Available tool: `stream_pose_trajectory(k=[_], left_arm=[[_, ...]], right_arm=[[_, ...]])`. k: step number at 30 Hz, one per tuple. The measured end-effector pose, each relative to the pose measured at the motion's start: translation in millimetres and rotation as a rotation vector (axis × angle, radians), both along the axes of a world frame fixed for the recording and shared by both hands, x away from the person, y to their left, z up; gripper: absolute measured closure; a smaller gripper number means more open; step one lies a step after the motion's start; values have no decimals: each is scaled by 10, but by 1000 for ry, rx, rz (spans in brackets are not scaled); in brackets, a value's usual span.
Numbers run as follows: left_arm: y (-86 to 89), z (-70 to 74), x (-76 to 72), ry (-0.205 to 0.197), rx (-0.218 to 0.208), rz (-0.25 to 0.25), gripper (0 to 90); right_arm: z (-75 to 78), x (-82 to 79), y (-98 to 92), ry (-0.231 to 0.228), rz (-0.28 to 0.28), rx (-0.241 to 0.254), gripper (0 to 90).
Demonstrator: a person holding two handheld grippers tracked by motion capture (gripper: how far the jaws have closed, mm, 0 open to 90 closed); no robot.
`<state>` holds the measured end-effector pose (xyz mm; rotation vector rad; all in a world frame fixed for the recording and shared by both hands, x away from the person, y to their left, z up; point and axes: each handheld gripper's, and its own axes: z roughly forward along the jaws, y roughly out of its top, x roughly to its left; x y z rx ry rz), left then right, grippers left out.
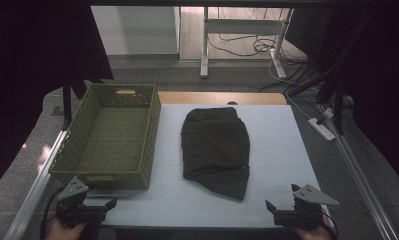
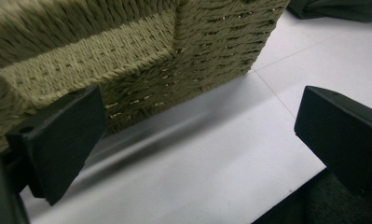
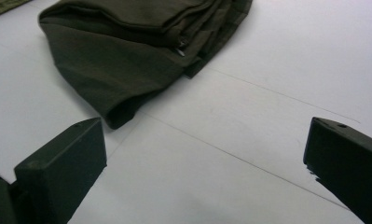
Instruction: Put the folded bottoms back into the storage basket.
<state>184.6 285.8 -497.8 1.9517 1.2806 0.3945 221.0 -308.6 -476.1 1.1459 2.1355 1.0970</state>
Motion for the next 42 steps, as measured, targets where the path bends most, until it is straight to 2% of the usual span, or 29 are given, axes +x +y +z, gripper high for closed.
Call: stream_pose_trajectory(k=[5,10,12,16,25,29,34,42], left_arm=[[-5,-7,17,15,3,-14,17],[-39,-12,28,29,26,-28,11],[-34,-15,34,37,15,-52,9],[-21,-17,41,45,2,-52,6],[-19,-22,61,64,-7,-71,0],[-19,-20,61,65,-8,-77,0],[-106,-6,46,55,39,-101,0],[-162,9,46,54,31,-123,0]], right_arm=[[-2,13,-21,18,14,23,0],[-9,33,-4,38,18,10,0],[-10,35,-2,38,11,5,0],[-11,34,-2,33,1,3,0],[-15,29,22,33,25,-19,0],[-18,32,29,36,28,-23,0],[-19,36,29,41,32,-22,0],[-20,39,29,44,29,-22,0]])
